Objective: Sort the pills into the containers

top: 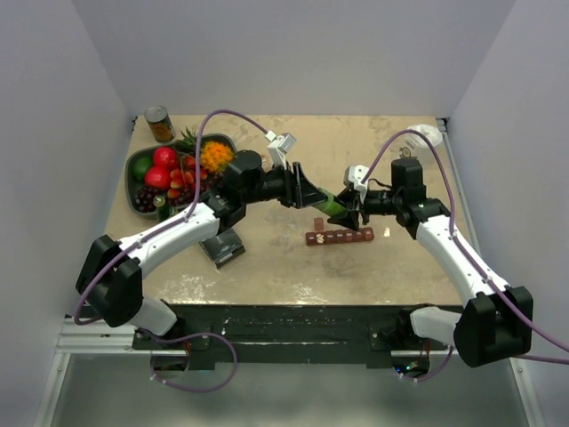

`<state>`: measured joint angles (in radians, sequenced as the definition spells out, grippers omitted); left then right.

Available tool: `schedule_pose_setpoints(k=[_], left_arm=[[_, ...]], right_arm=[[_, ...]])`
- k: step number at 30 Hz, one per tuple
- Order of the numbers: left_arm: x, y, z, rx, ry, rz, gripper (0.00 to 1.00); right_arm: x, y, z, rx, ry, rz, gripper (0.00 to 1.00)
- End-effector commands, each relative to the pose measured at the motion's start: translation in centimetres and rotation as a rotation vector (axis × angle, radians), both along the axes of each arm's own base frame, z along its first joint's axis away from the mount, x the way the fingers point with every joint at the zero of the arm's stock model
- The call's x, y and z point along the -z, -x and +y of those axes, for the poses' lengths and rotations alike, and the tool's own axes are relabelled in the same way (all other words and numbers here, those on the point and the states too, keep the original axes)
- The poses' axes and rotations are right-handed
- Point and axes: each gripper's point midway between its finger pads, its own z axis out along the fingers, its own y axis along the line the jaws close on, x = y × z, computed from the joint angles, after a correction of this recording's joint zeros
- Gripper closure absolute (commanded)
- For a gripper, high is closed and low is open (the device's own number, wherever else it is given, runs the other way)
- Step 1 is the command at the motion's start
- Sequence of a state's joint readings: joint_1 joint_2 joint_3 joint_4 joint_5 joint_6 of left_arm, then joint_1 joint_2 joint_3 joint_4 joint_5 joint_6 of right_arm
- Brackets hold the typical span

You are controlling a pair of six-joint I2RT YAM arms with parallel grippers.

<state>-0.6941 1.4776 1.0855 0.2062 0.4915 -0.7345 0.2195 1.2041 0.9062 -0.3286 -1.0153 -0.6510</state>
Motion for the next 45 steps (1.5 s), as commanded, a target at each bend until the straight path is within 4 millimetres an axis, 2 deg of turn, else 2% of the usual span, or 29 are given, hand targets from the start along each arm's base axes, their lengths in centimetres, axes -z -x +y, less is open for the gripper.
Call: schedule_pose_setpoints(k=[1, 8, 16, 18, 28, 33, 36, 40, 45], left_arm=[[-1.0, -1.2, -0.2, -0.017, -0.043, -0.062, 0.91], [0.2, -0.4, -1.1, 0.035, -0.052, -0.034, 0.92], [0.3, 0.7, -2.1, 0.137, -0.005, -0.060, 0.93], [1.0, 0.9, -2.3, 0.169, -0.029, -0.064, 0.93], [4.0, 2.6, -2.0, 0.332, -0.108, -0.151, 0.95], [6.6, 3.4, -0.8, 0.424, -0.210, -0.192, 0.95], [6.9, 3.2, -0.1, 0.448, -0.227, -0.206, 0.95], [6.5, 3.0, 0.5, 0.460, -0.236, -0.237, 0.92], [6.9, 2.8, 1.1, 0.454, -0.252, -0.221, 0.78]], right_arm=[[-1.8, -1.0, 0.3, 0.027, 0.024, -0.084, 1.00], [-2.2, -0.7, 0.7, 0.019, 0.012, -0.073, 1.00], [-3.1, 0.7, 1.8, -0.052, -0.066, -0.032, 1.00], [-3.0, 0.7, 1.8, -0.051, -0.068, -0.024, 1.00], [-3.7, 1.4, 2.4, -0.080, -0.126, 0.022, 1.00], [-3.7, 1.8, 2.5, -0.100, -0.137, 0.027, 1.00], [-3.5, 2.0, 2.5, -0.111, -0.134, 0.027, 1.00], [-3.4, 2.3, 2.6, -0.133, -0.133, 0.019, 1.00], [-3.4, 2.5, 2.6, -0.140, -0.133, 0.017, 1.00]])
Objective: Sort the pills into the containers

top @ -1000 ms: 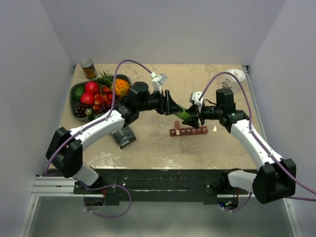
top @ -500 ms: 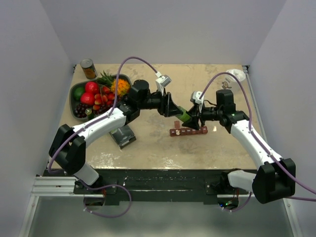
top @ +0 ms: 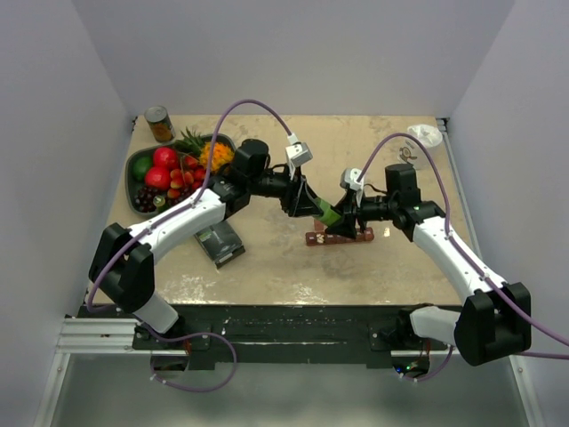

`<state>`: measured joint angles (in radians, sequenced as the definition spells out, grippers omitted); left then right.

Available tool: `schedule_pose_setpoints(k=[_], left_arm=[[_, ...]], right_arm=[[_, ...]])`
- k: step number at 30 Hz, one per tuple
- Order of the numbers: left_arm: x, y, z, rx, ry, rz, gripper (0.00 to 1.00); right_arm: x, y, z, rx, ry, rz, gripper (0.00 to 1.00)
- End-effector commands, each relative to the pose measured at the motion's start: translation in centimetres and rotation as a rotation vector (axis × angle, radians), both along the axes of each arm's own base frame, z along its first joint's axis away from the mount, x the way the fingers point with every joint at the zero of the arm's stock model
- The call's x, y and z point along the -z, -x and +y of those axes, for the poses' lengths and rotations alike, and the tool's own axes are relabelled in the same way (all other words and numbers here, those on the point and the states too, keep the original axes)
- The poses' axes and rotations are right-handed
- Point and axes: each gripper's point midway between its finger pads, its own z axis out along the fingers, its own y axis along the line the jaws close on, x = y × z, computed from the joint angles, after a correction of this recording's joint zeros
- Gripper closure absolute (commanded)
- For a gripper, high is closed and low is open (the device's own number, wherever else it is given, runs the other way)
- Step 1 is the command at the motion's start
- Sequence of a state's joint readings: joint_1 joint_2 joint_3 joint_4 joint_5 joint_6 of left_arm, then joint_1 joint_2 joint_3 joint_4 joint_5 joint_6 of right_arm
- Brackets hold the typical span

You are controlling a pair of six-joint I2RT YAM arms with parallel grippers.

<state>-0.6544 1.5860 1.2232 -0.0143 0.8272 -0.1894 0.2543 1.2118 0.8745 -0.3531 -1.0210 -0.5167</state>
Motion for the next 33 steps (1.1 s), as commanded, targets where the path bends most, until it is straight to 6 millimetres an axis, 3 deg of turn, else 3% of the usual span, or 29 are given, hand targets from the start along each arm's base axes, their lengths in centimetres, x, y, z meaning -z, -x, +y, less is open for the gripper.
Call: schedule_pose_setpoints(k=[1, 19, 26, 33], left_arm=[[4.1, 1.4, 1.1, 0.036, -0.116, 0.080, 0.75], [3.5, 1.2, 2.6, -0.032, -0.129, 0.043, 0.27], [3.3, 1.3, 3.4, -0.042, -0.131, 0.032, 0.22], [2.4, 3.6, 5.6, -0.033, -0.110, -0.024, 0.17]], right_arm=[[-5.1, 0.4, 1.6, -0.132, -0.130, -0.174, 1.00], [-5.2, 0.7, 1.7, -0.147, -0.136, -0.180, 1.00], [-5.3, 0.7, 1.7, -0.148, -0.138, -0.180, 1.00], [-5.1, 0.4, 1.6, -0.135, -0.128, -0.184, 1.00]])
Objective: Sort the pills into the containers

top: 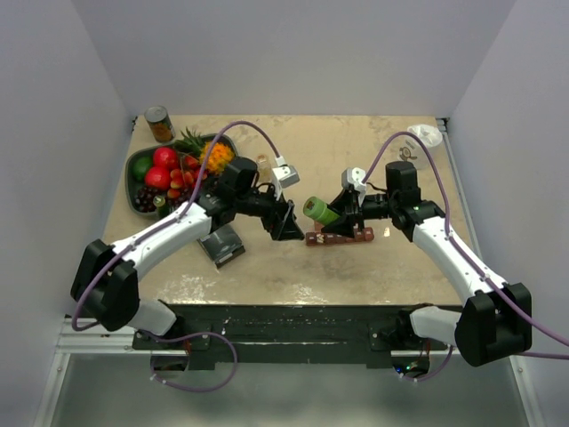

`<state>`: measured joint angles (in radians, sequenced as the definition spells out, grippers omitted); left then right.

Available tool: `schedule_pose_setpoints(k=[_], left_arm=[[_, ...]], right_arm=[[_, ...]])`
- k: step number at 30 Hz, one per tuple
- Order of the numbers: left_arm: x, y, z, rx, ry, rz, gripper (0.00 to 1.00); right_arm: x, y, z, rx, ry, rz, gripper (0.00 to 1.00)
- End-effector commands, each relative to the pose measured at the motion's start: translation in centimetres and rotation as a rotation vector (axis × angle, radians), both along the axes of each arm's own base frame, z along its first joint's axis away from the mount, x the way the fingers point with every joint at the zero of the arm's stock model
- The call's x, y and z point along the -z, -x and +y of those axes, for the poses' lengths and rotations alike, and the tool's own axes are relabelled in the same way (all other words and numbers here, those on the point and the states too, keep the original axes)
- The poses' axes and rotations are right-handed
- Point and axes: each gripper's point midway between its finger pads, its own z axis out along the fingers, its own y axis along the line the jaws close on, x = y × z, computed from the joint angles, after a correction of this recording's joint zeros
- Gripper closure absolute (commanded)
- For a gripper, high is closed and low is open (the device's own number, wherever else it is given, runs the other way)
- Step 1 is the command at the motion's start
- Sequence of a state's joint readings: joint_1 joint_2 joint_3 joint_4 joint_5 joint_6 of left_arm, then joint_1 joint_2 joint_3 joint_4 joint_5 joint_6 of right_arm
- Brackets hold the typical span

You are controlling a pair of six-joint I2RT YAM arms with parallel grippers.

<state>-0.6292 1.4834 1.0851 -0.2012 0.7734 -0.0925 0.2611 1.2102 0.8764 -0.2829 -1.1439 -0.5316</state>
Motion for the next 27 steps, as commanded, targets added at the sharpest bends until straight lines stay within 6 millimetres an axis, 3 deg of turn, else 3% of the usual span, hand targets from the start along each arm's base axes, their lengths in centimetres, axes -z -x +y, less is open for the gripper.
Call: schedule_pose_setpoints(k=[1, 3, 4, 7, 12, 13, 17, 24, 27], left_arm=[[-3.5, 1.6, 1.7, 0.007, 0.066, -0.120, 0.16], [-4.0, 1.8, 2.3, -0.029, 0.070, -0.132, 0.15], [-5.5, 1.9, 2.6, -0.064, 0.109, -0.144, 0.12], [-7.6, 0.5, 3.1, -0.220, 0.151, -0.125, 0.01], [-10.1, -1.6, 2.3, -0.378, 0.199, 0.039, 0.01], [-9.4, -1.8, 1.9, -0.386, 0.183, 0.089, 0.01], [-10.3, -2.0, 1.2, -0.432, 0.229, 0.204, 0.01], [-12.2, -2.1, 0.2, -0.464, 0.292, 0.249, 0.02], [-12.1, -2.1, -0.6, -0.460, 0.289, 0.262, 0.04]], right_arm=[[-3.1, -0.4, 0.3, -0.021, -0.042, -0.117, 1.00], [-3.1, -0.5, 0.3, -0.019, -0.038, -0.121, 1.00], [-3.0, -0.6, 0.3, -0.013, -0.035, -0.121, 1.00], [-2.9, -0.8, 0.2, 0.000, -0.022, -0.129, 1.00], [-2.8, -1.0, 0.1, 0.009, -0.015, -0.134, 1.00], [-2.7, -1.0, 0.1, 0.010, -0.014, -0.133, 1.00], [-2.6, -1.1, 0.0, 0.014, -0.011, -0.133, 1.00], [-2.5, -1.2, 0.1, 0.018, -0.008, -0.130, 1.00], [-2.5, -1.3, 0.0, 0.022, -0.007, -0.132, 1.00]])
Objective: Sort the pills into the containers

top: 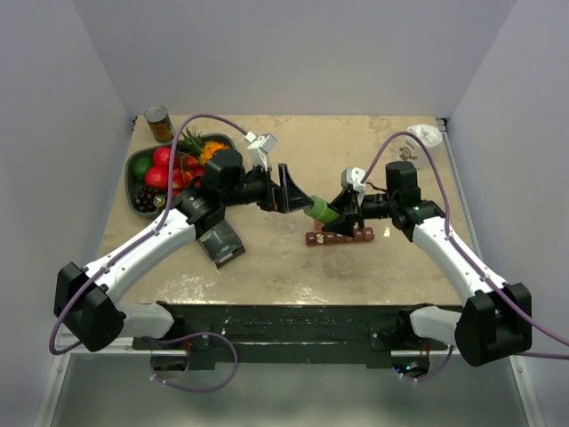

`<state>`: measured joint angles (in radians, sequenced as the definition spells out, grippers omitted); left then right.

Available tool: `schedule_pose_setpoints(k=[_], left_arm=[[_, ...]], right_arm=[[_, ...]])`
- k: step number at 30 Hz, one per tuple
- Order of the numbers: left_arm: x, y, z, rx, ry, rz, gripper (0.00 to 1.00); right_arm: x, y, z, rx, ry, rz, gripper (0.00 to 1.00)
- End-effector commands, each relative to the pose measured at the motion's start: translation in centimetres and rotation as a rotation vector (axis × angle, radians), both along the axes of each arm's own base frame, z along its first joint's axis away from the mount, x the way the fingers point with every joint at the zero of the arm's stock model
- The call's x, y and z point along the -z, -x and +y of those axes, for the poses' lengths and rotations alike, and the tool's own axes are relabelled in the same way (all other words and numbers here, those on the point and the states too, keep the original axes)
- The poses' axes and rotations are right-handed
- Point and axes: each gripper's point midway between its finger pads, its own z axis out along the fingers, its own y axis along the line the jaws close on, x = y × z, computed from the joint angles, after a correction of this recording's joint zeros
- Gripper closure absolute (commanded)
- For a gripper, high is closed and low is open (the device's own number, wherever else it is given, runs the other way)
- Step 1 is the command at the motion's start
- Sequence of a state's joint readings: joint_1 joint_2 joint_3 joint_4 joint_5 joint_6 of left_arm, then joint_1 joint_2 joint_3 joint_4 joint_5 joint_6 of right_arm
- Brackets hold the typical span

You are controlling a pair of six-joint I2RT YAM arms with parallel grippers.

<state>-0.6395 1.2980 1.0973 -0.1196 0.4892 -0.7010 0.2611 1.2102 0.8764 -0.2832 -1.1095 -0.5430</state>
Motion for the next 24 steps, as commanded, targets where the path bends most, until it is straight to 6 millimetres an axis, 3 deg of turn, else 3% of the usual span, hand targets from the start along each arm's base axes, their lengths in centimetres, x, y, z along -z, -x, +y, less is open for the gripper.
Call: schedule_pose_setpoints(k=[1, 13, 16, 24], left_arm=[[-3.0, -0.3, -1.8, -0.007, 0.073, -0.007, 0.05], [-1.4, 0.0, -3.9, 0.009, -0.013, 0.012, 0.26], [-1.0, 0.0, -4.0, 0.014, -0.028, 0.016, 0.39], [-0.4, 0.7, -4.2, 0.073, -0.052, 0.006, 0.49]], right_arm=[[-2.7, -0.8, 0.2, -0.005, -0.027, -0.113, 1.00], [-2.7, -0.8, 0.2, -0.005, -0.027, -0.114, 1.00], [-2.7, -0.8, 0.2, -0.003, -0.026, -0.113, 1.00], [-2.7, -0.8, 0.2, -0.003, -0.026, -0.112, 1.00]])
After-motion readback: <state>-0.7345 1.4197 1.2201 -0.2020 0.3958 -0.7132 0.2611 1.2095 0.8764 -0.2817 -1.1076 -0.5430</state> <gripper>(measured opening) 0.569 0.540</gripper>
